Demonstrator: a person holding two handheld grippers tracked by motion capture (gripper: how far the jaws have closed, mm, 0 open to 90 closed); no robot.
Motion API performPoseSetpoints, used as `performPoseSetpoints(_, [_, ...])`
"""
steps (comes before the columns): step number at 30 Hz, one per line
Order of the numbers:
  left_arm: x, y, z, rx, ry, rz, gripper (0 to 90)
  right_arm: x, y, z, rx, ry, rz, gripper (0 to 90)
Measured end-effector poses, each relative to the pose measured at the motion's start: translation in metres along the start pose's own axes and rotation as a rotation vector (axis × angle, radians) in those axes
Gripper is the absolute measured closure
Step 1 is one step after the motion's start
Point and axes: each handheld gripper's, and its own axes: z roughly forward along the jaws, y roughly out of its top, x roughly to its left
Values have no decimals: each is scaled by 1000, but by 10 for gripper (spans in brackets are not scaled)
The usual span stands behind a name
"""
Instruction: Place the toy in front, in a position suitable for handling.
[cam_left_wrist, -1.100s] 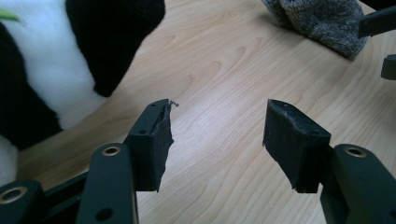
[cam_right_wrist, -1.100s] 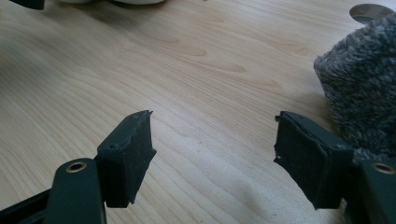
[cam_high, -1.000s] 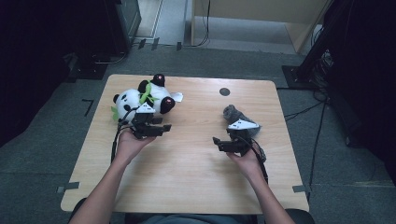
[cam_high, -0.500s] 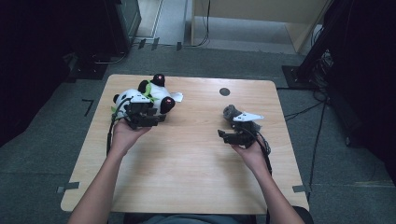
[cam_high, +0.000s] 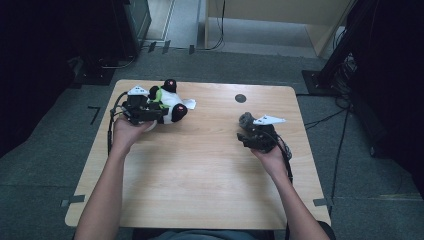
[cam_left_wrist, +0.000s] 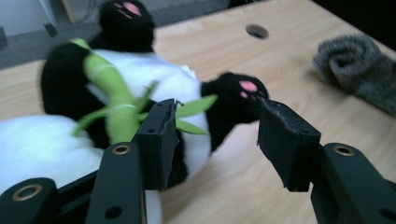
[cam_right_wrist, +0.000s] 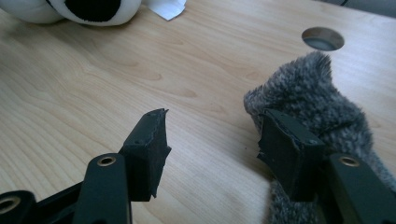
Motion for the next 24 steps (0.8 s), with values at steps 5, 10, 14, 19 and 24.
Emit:
performPoseSetpoints(5, [15,-2,-6,-30,33,-41,468,-1,0,-1,-2,-3,-3,425])
performPoseSetpoints(10, [26,-3,-4,1,58,-55,462,-4,-1,-7,-11,-15,8,428])
performPoseSetpoints(14, [29,-7,10,55,67,-50,443,-8,-2,-11,-17,-23,24,429])
performPoseSetpoints(19, [30,-11,18,68,77,-56,553,-16,-6,-17,-14,-24,66,436])
performPoseSetpoints(24, [33,-12,20,56,59,-77,632,-23,-13,-23,-19,-58,77,437])
